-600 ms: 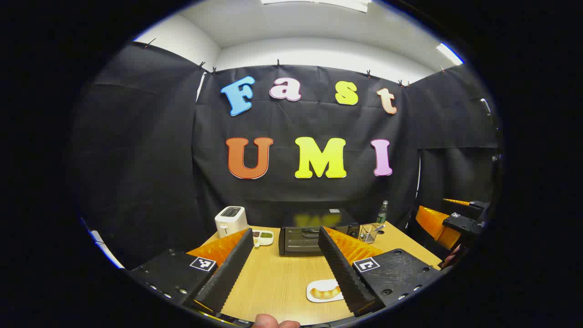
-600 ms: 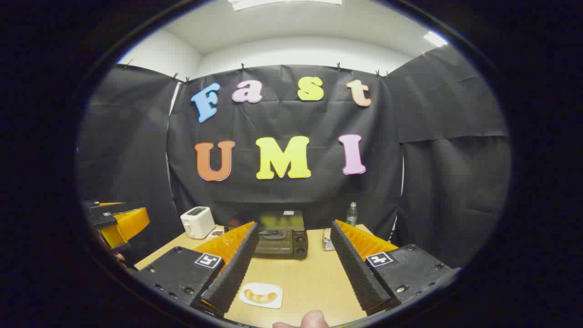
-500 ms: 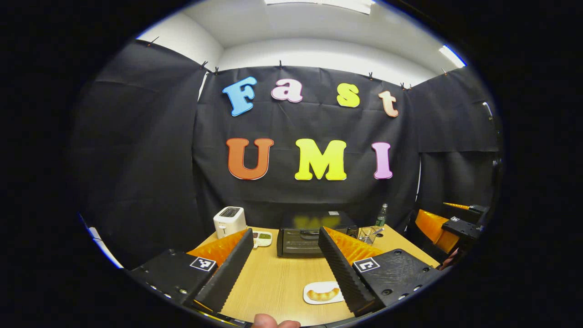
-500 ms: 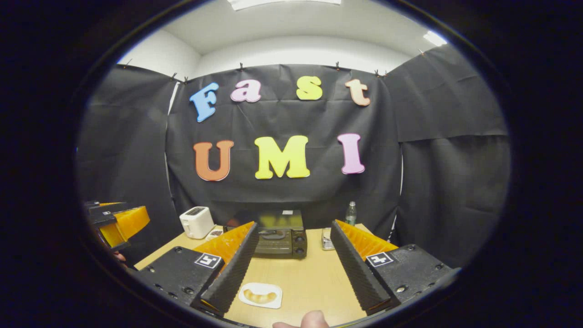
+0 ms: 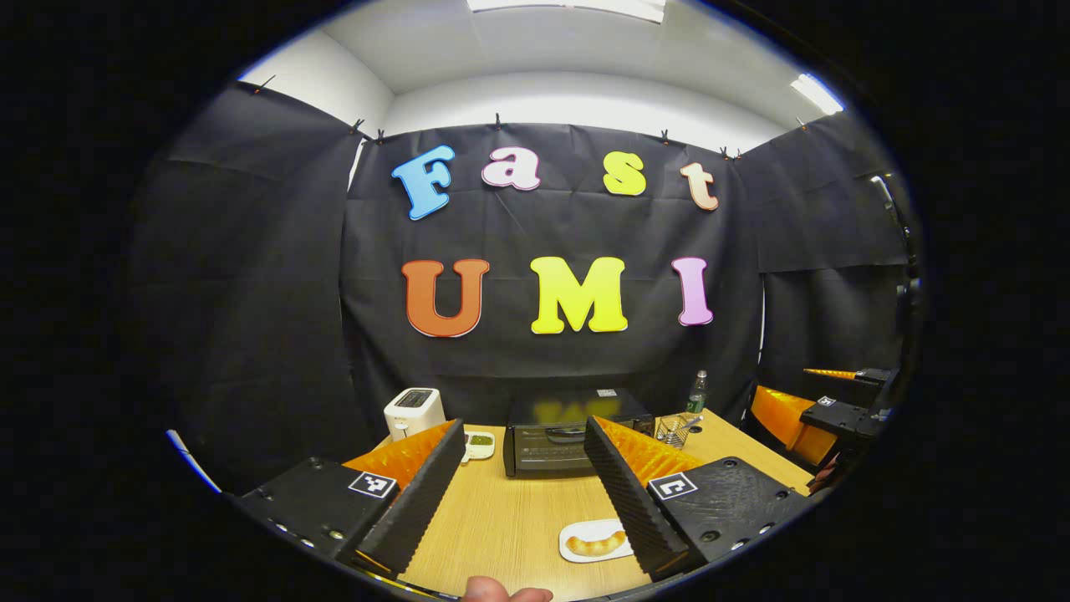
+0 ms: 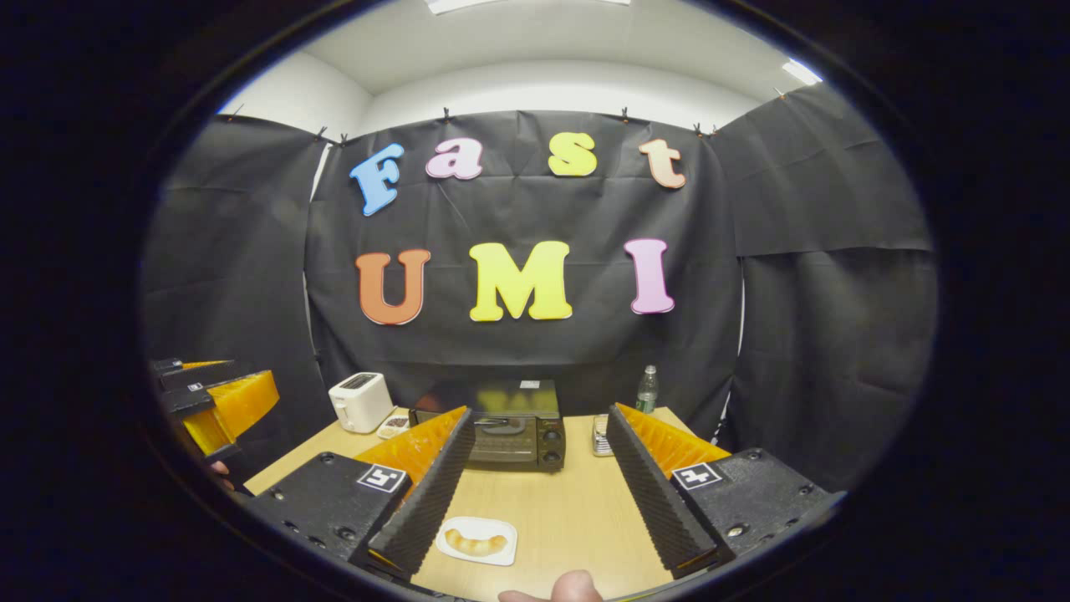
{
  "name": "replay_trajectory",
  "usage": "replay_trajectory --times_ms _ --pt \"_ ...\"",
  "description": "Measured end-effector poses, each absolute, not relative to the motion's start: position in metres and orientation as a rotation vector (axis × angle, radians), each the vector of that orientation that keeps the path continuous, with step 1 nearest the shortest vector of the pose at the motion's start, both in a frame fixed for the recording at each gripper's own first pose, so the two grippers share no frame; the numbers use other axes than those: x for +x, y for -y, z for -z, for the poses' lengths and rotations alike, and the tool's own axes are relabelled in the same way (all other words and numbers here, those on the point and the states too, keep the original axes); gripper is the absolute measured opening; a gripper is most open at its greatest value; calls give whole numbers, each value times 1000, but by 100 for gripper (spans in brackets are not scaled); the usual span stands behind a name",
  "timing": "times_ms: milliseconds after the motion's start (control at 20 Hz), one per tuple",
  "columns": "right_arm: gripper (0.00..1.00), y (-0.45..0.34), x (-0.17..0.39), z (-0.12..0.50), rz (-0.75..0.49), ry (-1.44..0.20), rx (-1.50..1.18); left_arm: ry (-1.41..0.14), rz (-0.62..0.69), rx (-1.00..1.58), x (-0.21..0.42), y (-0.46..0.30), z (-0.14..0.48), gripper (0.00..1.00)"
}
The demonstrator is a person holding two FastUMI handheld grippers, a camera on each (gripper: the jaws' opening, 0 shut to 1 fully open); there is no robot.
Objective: Open the electric oven with the left hand, put the food in, and close the electric oven.
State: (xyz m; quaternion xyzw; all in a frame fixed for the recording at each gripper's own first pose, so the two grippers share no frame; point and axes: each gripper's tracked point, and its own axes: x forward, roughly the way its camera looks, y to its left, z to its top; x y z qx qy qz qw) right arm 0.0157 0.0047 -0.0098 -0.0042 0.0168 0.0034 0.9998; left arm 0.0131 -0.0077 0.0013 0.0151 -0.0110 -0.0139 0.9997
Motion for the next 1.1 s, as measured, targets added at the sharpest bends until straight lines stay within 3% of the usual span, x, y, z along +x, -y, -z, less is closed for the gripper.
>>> replay_trajectory --times_ms 650,1100 --pt "100 -1 33 20 -6 -75 -25 41 56 -42 27 19 -2 94" --pt "100 43 68 18 37 -57 -13 -69 74 -41 97 55 25 94"
